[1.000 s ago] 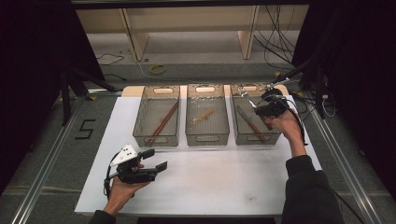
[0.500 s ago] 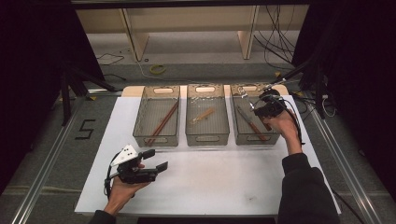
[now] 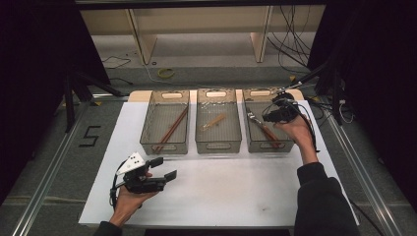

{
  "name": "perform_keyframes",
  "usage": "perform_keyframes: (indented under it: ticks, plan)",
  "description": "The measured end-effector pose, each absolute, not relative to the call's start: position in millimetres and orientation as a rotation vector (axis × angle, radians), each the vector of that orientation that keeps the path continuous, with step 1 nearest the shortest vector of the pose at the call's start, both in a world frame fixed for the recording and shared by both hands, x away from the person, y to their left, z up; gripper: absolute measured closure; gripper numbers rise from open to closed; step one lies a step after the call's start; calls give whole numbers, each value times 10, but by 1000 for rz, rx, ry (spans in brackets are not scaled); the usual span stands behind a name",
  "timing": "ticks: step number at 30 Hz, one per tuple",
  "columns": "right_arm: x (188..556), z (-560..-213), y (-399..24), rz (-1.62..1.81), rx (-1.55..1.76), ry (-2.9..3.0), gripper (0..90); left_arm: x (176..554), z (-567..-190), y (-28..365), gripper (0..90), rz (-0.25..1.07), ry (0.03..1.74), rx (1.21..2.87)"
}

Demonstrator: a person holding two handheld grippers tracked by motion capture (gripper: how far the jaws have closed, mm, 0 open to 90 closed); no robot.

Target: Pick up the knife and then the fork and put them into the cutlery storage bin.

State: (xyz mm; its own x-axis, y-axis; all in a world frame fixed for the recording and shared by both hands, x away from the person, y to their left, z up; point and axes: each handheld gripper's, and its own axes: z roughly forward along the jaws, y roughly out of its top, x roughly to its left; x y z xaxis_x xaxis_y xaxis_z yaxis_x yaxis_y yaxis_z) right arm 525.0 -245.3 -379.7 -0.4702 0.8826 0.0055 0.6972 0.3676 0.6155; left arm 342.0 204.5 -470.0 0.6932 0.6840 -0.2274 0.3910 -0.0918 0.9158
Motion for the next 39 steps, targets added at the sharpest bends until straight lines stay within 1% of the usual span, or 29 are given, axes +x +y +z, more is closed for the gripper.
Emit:
perform_keyframes:
  ticks: [1,3,5,8,10,13,16,24,39]
  plan:
    - [5231,-3786,-2445,812,1387,2309,527,3421,-4698,2048,210,307,868,1715]
    - [5183,-3766,-2422,838,1373,2313,516,3418,-4696,2050,209,308,869,1712]
    - [5121,-3749,-2390,859,1349,2319,479,3420,-4697,2053,209,307,872,1709]
    - [5012,-3723,-2355,917,1319,2319,466,3417,-4693,2055,209,306,871,1709]
    - [4946,-3720,-2341,954,1298,2320,427,3419,-4694,2055,209,304,871,1710]
    - [4834,-3730,-2320,1011,1276,2317,417,3419,-4695,2051,208,304,869,1712]
    - [4718,-3743,-2309,1065,1261,2312,376,3418,-4693,2050,208,304,869,1711]
    - [4408,-3812,-2285,1153,1212,2269,345,3421,-4690,2053,208,299,869,1708]
    - [4064,-4018,-2290,1280,1151,2236,310,3434,-4687,2021,208,282,861,1721]
